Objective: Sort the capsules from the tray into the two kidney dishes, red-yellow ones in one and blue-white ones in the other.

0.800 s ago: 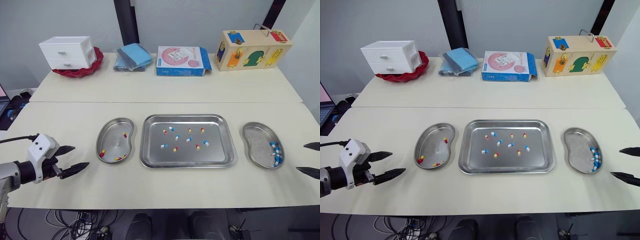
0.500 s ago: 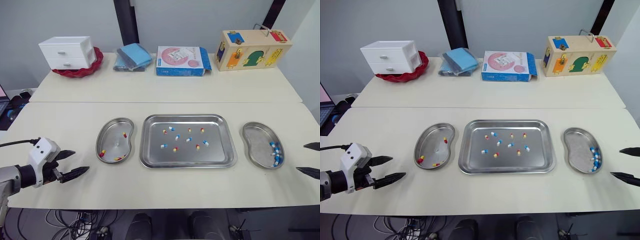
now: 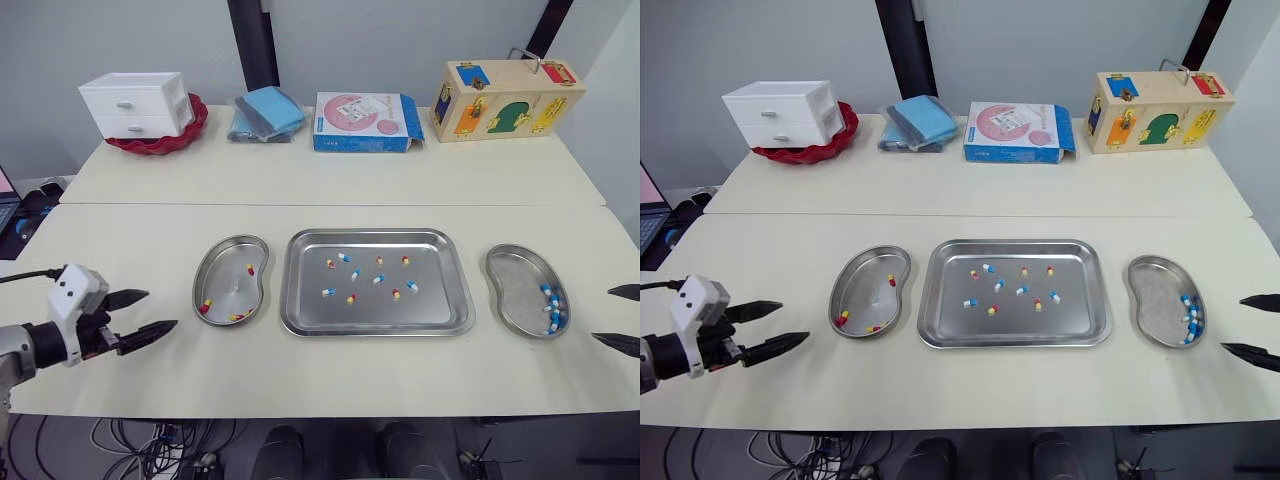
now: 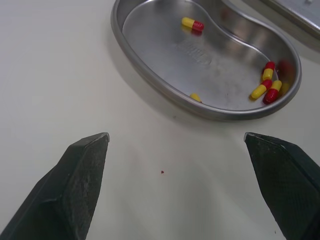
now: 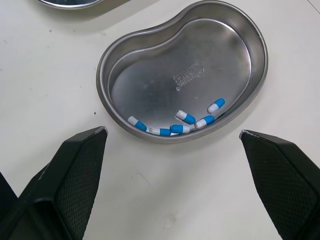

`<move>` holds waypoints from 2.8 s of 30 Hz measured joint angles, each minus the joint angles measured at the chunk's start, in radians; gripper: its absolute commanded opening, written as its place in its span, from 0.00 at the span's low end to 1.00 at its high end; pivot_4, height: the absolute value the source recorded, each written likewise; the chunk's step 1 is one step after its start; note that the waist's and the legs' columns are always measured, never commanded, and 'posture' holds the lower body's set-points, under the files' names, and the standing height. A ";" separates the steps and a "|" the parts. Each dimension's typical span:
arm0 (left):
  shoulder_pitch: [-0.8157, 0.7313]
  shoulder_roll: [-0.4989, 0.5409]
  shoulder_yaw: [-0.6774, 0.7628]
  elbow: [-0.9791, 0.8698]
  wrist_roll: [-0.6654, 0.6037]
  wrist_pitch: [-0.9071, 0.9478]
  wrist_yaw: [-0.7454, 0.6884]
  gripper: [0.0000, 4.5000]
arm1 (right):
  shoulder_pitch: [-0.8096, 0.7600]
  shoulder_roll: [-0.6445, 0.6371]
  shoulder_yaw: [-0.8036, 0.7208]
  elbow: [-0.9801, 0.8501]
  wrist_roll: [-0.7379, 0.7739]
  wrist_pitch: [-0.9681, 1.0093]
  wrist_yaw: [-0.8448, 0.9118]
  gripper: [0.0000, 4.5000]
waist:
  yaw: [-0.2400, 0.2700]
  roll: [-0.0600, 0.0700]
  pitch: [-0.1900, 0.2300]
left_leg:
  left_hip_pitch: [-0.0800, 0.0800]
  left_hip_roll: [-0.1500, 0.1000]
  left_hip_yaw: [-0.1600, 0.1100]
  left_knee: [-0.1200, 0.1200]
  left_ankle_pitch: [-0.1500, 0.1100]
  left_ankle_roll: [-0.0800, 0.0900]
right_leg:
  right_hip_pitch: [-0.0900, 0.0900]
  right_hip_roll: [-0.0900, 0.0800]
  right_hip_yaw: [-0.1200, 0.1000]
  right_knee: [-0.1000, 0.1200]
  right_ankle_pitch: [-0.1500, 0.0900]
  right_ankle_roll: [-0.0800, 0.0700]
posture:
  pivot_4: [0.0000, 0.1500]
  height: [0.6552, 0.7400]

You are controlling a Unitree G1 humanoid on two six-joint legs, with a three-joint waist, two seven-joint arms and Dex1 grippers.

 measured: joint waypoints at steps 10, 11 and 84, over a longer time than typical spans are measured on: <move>-0.001 0.012 0.009 0.059 -0.002 -0.022 -0.019 1.00 | -0.032 0.005 0.029 0.020 -0.001 0.021 -0.023 1.00 | -0.001 0.000 0.000 | 0.000 0.000 0.000 0.000 0.000 0.000 | 0.000 0.000 0.000 0.000 0.000 0.000 | 1.00 1.00; 0.008 0.012 0.010 0.059 -0.002 -0.025 -0.025 1.00 | -0.032 0.007 0.029 0.025 -0.003 0.019 -0.025 1.00 | -0.001 0.000 0.000 | 0.000 0.000 0.000 0.000 0.000 0.000 | 0.000 0.000 0.000 0.000 0.000 0.000 | 1.00 1.00; 0.228 -0.527 -0.371 -0.442 -0.065 -0.375 0.216 1.00 | -0.488 0.292 0.725 -0.691 0.025 0.422 -0.362 0.65 | 0.019 -0.003 -0.004 | -0.001 -0.001 -0.002 0.002 0.000 0.000 | 0.000 0.000 0.001 -0.002 0.000 0.002 | 1.00 1.00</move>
